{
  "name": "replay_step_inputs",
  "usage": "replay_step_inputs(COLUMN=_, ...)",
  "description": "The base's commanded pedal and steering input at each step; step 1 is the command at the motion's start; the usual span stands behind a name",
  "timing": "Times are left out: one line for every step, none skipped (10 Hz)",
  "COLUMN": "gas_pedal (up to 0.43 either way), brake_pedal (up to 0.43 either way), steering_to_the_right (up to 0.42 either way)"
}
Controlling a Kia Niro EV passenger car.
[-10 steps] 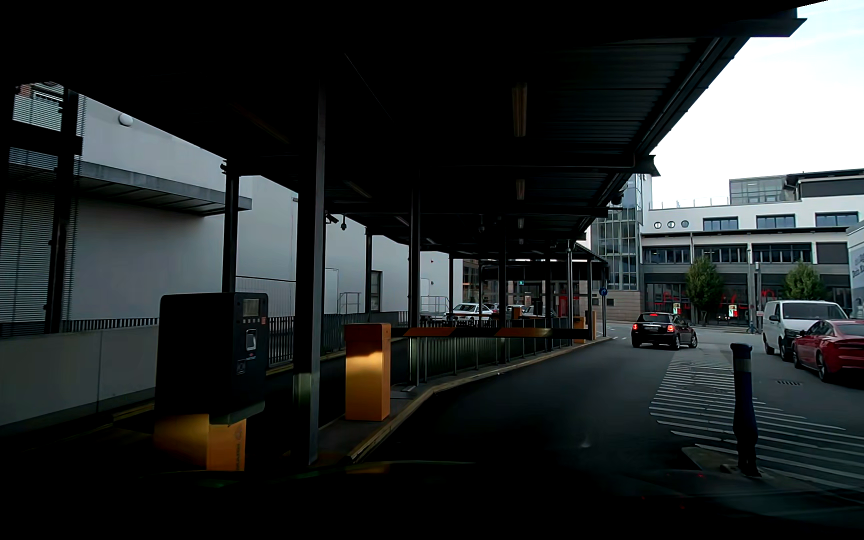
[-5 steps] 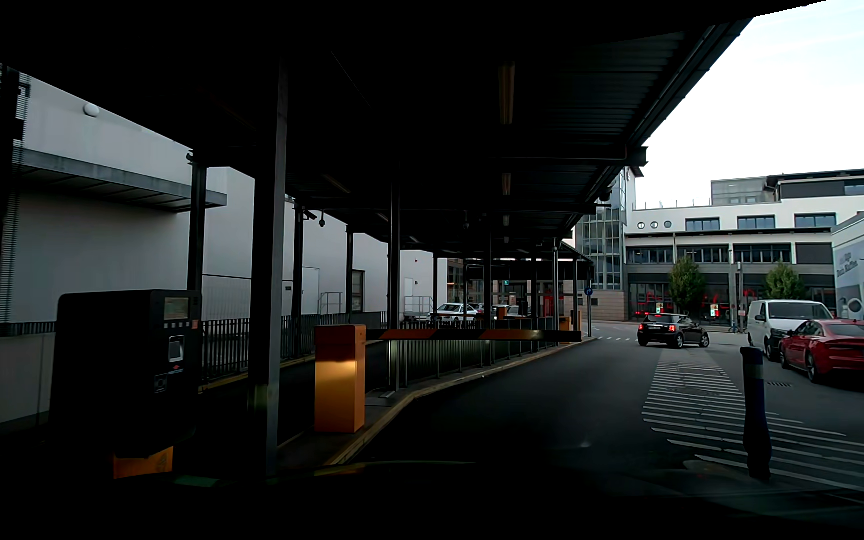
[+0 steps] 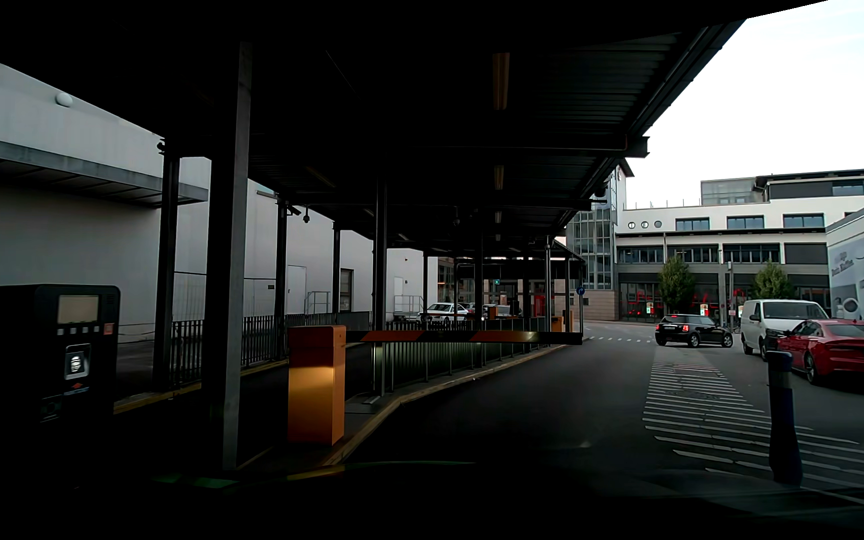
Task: Follow the waypoints while adhering to traffic rules and regulations
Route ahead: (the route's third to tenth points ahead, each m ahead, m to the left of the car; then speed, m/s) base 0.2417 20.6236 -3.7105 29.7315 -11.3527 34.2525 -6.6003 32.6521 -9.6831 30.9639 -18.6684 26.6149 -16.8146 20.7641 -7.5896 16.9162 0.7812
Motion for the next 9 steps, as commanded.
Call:
replay_step_inputs(gas_pedal=0.0, brake_pedal=0.14, steering_to_the_right=0.184)
replay_step_inputs(gas_pedal=0.0, brake_pedal=0.122, steering_to_the_right=0.182)
replay_step_inputs(gas_pedal=0.0, brake_pedal=0.11, steering_to_the_right=0.178)
replay_step_inputs(gas_pedal=0.0, brake_pedal=0.104, steering_to_the_right=0.175)
replay_step_inputs(gas_pedal=0.0, brake_pedal=0.104, steering_to_the_right=0.17)
replay_step_inputs(gas_pedal=0.0, brake_pedal=0.098, steering_to_the_right=0.162)
replay_step_inputs(gas_pedal=0.0, brake_pedal=0.104, steering_to_the_right=0.155)
replay_step_inputs(gas_pedal=0.0, brake_pedal=0.11, steering_to_the_right=0.148)
replay_step_inputs(gas_pedal=0.0, brake_pedal=0.11, steering_to_the_right=0.139)
